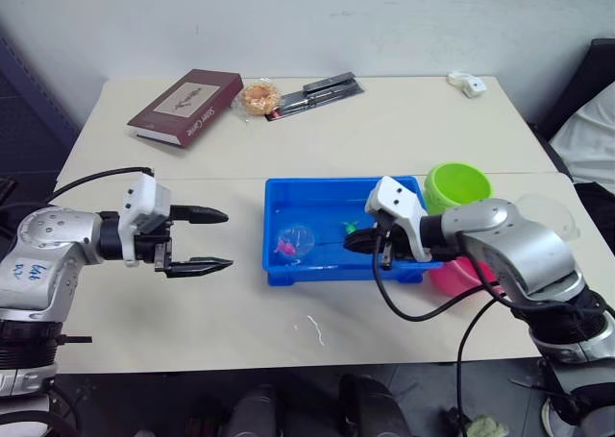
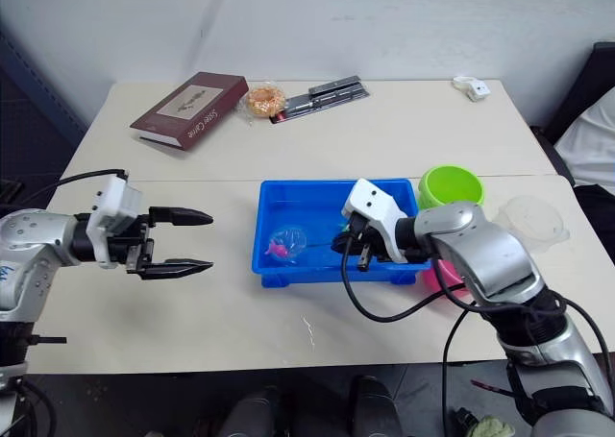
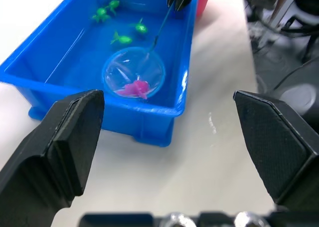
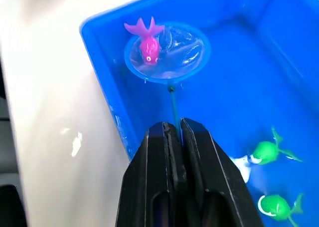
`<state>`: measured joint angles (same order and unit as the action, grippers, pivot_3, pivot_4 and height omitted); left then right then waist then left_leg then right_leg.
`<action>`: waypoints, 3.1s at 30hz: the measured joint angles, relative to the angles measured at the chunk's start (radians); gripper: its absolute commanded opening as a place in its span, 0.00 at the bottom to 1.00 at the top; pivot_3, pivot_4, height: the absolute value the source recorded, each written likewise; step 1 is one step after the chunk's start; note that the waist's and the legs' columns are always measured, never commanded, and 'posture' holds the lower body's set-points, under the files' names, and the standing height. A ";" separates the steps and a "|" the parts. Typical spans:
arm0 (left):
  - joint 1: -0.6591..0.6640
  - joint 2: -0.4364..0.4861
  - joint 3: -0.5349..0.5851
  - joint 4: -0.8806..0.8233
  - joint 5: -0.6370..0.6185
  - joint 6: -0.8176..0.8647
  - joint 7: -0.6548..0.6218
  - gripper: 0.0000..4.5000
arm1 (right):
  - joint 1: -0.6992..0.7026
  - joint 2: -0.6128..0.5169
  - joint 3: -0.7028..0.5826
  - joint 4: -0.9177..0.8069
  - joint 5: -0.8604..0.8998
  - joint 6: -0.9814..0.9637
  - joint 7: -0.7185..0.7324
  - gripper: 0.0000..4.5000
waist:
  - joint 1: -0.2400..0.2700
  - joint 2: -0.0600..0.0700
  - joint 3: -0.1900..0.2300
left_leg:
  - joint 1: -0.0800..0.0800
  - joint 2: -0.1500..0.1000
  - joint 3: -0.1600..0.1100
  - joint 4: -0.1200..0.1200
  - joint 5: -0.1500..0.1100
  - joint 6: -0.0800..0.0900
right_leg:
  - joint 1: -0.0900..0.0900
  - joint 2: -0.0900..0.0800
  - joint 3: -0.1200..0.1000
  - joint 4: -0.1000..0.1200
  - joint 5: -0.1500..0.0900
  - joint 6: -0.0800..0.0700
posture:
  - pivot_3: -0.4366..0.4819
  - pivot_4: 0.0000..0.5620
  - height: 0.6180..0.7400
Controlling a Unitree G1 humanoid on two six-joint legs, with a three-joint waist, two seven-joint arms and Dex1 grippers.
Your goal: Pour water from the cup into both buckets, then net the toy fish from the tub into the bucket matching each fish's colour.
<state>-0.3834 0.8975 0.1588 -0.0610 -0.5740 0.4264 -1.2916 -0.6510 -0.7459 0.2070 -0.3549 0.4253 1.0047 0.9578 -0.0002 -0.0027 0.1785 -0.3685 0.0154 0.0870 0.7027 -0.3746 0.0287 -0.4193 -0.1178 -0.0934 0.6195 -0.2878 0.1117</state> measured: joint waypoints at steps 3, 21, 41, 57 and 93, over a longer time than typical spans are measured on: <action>-0.010 -0.002 0.021 -0.006 -0.033 0.020 -0.003 0.99 | 0.061 -0.086 -0.097 -0.021 0.045 -0.002 0.038 0.00 | 0.002 0.000 0.000 | 0.000 -0.001 0.000 0.000 0.000 0.000 | 0.000 0.000 0.000 -0.001 0.000 0.000 | 0.48 0.27 1.00; -0.177 -0.270 -0.152 -0.030 -0.053 0.049 0.065 0.99 | 0.750 -0.117 -0.902 -0.285 0.150 -0.230 0.005 0.00 | 0.028 0.000 0.000 | 0.002 -0.002 0.002 0.001 0.001 0.000 | 0.003 0.002 0.002 0.000 0.001 0.002 | 0.48 0.27 1.00; -0.290 -0.439 -0.285 0.158 0.088 -0.107 0.013 0.99 | 1.177 0.247 -1.050 -0.044 -0.406 -1.243 -0.182 0.00 | 0.021 0.000 0.000 | 0.016 -0.001 0.008 -0.005 0.001 0.000 | 0.009 0.004 0.013 -0.001 0.001 0.002 | 0.48 0.27 1.00; -0.270 -0.448 -0.276 0.150 0.097 -0.124 0.049 0.99 | 1.260 0.198 -0.996 0.093 -1.208 -1.800 -0.861 0.00 | 0.019 0.001 -0.001 | 0.016 -0.001 0.008 -0.005 0.001 -0.001 | 0.009 0.004 0.015 -0.004 0.001 0.002 | 0.48 0.27 1.00; -0.207 -0.300 -0.159 0.183 0.122 -0.183 0.076 0.99 | 0.582 -0.202 -0.379 -0.303 0.951 -0.075 -1.134 0.00 | 0.023 -0.001 0.000 | 0.012 0.000 0.002 -0.002 0.001 0.000 | 0.009 -0.001 0.013 -0.001 0.000 0.000 | 0.48 0.27 1.00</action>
<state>-0.5905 0.5975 -0.0005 0.1221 -0.4524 0.2430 -1.2155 -0.0689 -0.9478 -0.1722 -0.6580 1.3765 0.9295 -0.1758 0.0228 -0.0038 0.1789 -0.3566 0.0154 0.0889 0.7002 -0.3738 0.0291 -0.4106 -0.1187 -0.0808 0.6187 -0.2878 0.1114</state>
